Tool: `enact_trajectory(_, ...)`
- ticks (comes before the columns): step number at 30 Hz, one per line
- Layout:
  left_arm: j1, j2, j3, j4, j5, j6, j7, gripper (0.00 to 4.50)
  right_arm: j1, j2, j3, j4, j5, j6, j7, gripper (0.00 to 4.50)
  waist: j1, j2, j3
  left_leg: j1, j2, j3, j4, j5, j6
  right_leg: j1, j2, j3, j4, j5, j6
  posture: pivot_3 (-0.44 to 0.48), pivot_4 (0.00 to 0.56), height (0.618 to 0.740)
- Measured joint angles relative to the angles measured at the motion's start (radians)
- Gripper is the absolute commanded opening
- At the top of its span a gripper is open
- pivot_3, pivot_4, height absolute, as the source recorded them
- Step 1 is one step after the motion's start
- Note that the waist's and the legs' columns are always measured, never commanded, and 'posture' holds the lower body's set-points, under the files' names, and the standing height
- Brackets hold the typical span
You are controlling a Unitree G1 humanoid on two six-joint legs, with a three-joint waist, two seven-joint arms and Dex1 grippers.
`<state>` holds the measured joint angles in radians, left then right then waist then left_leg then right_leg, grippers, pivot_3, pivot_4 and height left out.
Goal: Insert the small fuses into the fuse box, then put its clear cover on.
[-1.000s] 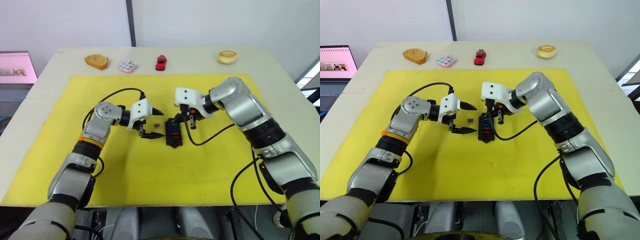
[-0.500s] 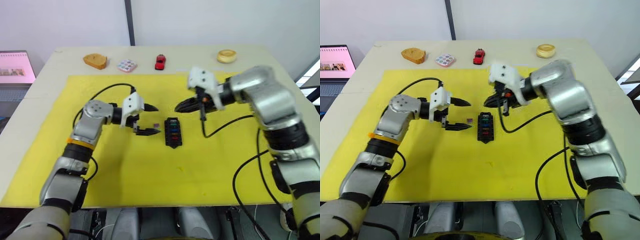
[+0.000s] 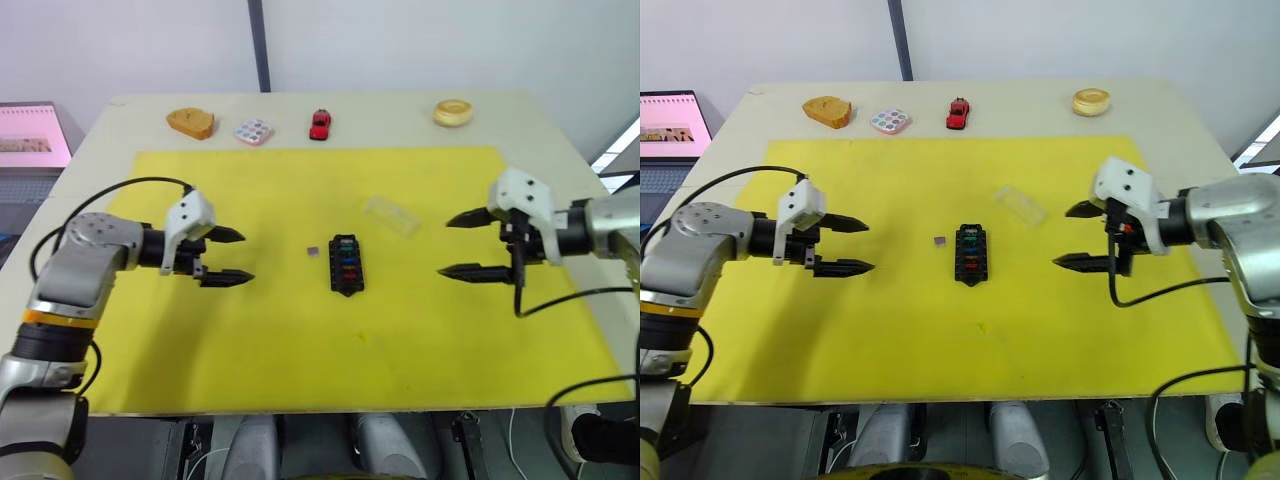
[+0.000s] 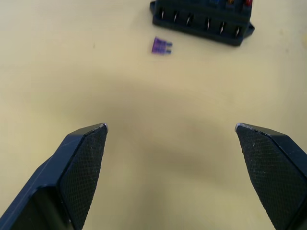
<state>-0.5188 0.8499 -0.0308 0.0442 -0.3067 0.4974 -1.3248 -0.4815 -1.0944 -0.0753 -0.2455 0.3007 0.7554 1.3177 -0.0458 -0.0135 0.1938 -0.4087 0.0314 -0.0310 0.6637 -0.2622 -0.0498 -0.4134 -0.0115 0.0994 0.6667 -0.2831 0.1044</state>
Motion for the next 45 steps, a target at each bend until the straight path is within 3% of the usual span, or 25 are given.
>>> enact_trajectory(6, 0.08, 0.114, 0.072, -0.035, -0.026, 0.019, -0.001, 4.5, 0.134, -0.063, -0.107, 0.014, 0.001, -0.042, -0.028, 4.45, 0.001, 0.0, 0.0, 0.0, 0.0, 0.001, 0.0, 0.0, 0.0, 0.0, 0.0, 0.0, 0.0, 0.0, 0.0, 0.0, 0.15, 0.74)
enact_trajectory(12, 0.083, 0.149, 0.114, -0.034, -0.056, 0.037, -0.001, 4.5, 0.15, -0.065, -0.133, 0.016, 0.021, -0.044, -0.061, 4.45, 0.002, 0.0, 0.0, 0.0, 0.0, 0.001, 0.0, 0.0, 0.0, 0.0, 0.0, 0.001, -0.001, 0.0, 0.0, 0.0, 0.15, 0.74)
enact_trajectory(16, 0.027, 0.045, 0.068, -0.036, -0.079, 0.08, 0.027, 4.5, 0.074, -0.042, -0.09, -0.001, 0.046, -0.023, -0.107, 4.45, 0.003, 0.0, 0.0, 0.0, 0.0, 0.001, 0.001, 0.0, 0.0, 0.0, 0.0, 0.001, 0.0, 0.0, 0.0, 0.0, 0.15, 0.74)
enact_trajectory(21, -0.075, -0.082, -0.035, -0.021, -0.099, 0.176, 0.062, 4.5, -0.103, 0.074, -0.018, -0.01, 0.098, 0.033, -0.182, 4.45, 0.0, 0.0, 0.0, 0.0, 0.0, 0.001, 0.0, 0.0, 0.0, 0.0, 0.0, 0.001, 0.0, 0.0, 0.0, 0.0, 0.15, 0.74)
enact_trajectory(27, -0.164, -0.243, -0.035, 0.117, -0.187, 0.494, 0.163, 4.5, -0.209, 0.191, 0.116, -0.041, 0.115, 0.072, -0.234, 4.45, 0.001, 0.0, 0.0, -0.001, 0.0, 0.0, 0.001, 0.0, 0.0, -0.001, 0.0, 0.001, 0.0, 0.0, 0.0, 0.0, 0.15, 0.74)
enact_trajectory(30, -0.208, -0.321, 0.021, 0.224, -0.23, 0.652, 0.249, 3.63, -0.238, 0.233, 0.153, -0.04, 0.114, 0.085, -0.267, 4.5, 0.003, 0.0, 0.0, -0.001, 0.0, -0.001, 0.001, 0.0, 0.0, -0.001, 0.0, 0.0, 0.001, 0.0, 0.0, 0.0, 0.15, 0.74)
enact_trajectory(32, -0.247, -0.366, 0.062, 0.28, -0.257, 0.744, 0.308, 2.66, -0.255, 0.257, 0.172, -0.052, 0.115, 0.087, -0.282, 4.5, 0.004, -0.001, 0.0, -0.001, -0.001, -0.002, 0.002, 0.0, 0.0, 0.0, 0.0, -0.001, 0.001, 0.0, 0.0, 0.0, 0.15, 0.74)
enact_trajectory(36, -0.337, -0.424, 0.173, 0.425, -0.286, 0.885, 0.423, 2.66, -0.254, 0.262, 0.178, -0.068, 0.116, 0.093, -0.303, 4.5, 0.003, -0.001, 0.0, -0.001, -0.001, -0.002, 0.002, 0.0, 0.0, 0.0, 0.0, -0.001, 0.001, 0.0, 0.001, 0.0, 0.15, 0.74)
enact_trajectory(45, -0.355, -0.463, 0.181, 0.485, -0.295, 0.929, 0.477, 2.66, -0.237, 0.259, 0.177, -0.089, 0.118, 0.113, -0.331, 4.5, 0.003, -0.001, 0.0, -0.001, -0.001, -0.002, 0.001, 0.0, -0.001, 0.0, -0.001, -0.001, 0.002, 0.0, 0.0, 0.0, 0.15, 0.74)
